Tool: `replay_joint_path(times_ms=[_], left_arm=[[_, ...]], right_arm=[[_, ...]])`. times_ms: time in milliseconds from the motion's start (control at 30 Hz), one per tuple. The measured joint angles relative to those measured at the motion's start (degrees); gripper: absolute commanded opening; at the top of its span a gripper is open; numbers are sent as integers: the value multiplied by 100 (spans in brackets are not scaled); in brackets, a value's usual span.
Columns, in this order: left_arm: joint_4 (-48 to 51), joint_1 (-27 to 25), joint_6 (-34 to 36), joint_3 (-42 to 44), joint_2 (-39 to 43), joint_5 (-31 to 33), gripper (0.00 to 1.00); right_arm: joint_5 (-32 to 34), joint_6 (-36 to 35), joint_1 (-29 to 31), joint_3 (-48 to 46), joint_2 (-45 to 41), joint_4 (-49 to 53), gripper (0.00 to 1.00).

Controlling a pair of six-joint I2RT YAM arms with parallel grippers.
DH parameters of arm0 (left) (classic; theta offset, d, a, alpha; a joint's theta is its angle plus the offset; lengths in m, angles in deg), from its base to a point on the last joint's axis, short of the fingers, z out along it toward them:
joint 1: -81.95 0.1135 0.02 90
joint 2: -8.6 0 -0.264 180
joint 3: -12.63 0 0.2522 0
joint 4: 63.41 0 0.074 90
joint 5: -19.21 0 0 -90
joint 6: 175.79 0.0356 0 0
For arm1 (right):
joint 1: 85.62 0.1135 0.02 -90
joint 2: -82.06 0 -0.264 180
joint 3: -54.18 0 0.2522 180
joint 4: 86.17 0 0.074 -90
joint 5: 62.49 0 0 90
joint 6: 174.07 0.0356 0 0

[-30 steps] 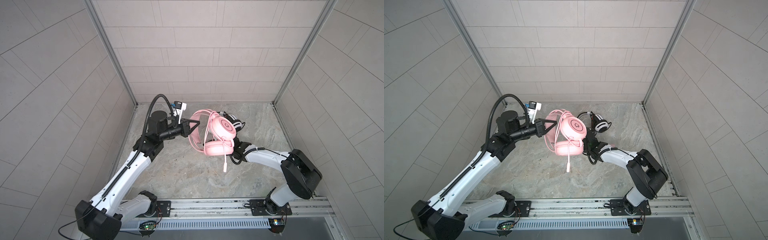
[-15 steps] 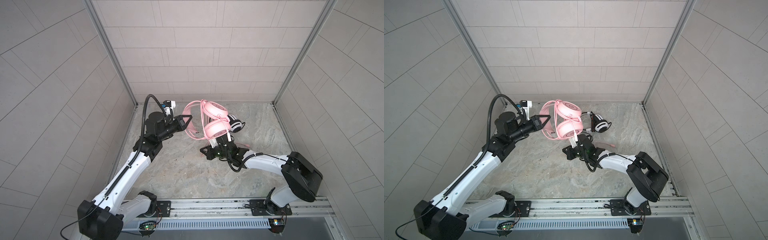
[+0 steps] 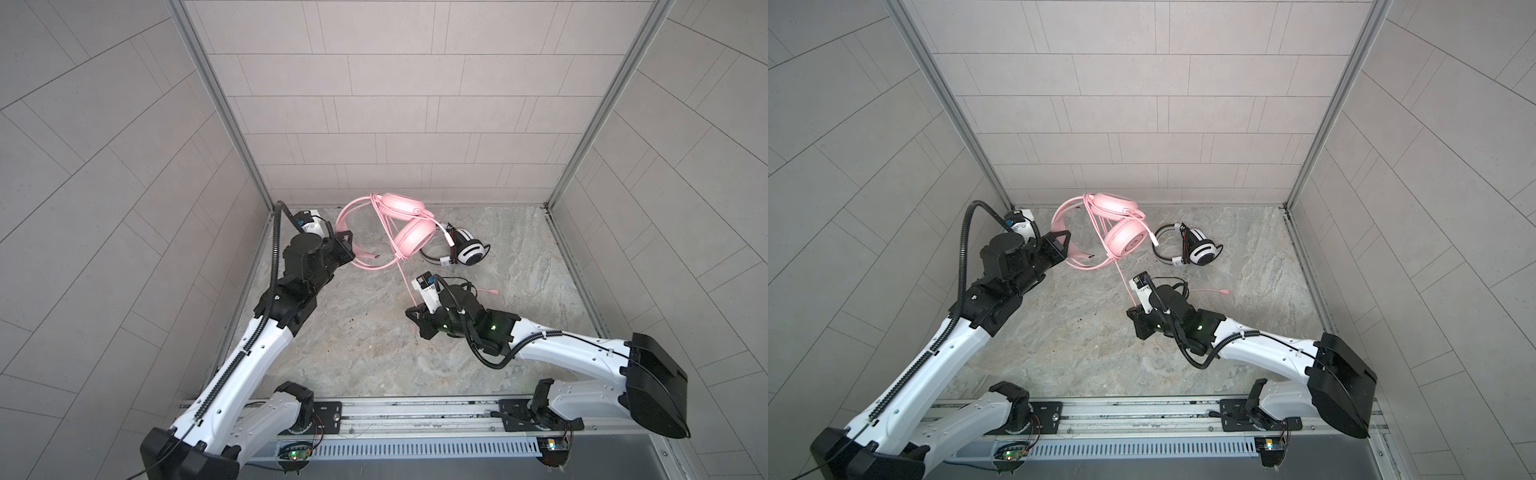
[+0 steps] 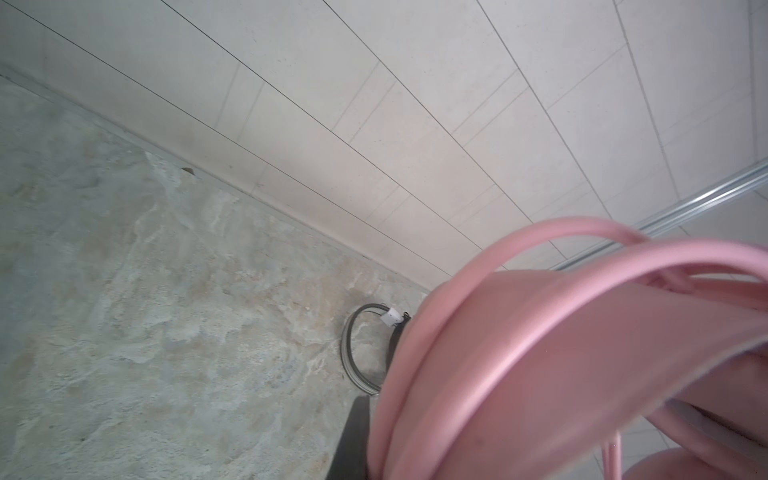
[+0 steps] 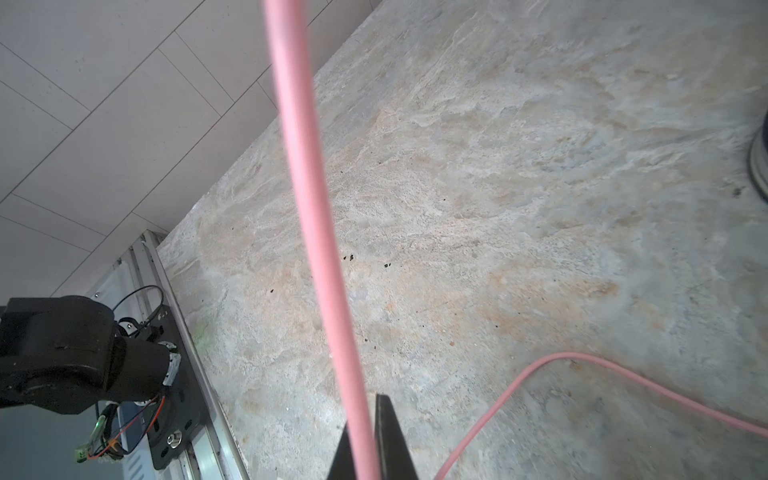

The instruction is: Wrap the headphones

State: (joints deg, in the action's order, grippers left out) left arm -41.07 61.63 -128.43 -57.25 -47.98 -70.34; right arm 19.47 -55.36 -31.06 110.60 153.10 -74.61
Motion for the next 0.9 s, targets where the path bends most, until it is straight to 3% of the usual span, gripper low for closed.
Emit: replay_joint_path(times_ms=[267, 500, 900], left_arm=[[144, 0, 472, -15, -282, 680, 0], [173, 0, 970, -57, -826, 702, 0], [459, -275, 1749, -48, -916, 804, 0]], right_arm=[[514, -153, 352, 0, -898, 667, 8], [590, -195, 442, 166, -1285, 1156, 8], [520, -214, 468, 793, -1530, 1414, 8]])
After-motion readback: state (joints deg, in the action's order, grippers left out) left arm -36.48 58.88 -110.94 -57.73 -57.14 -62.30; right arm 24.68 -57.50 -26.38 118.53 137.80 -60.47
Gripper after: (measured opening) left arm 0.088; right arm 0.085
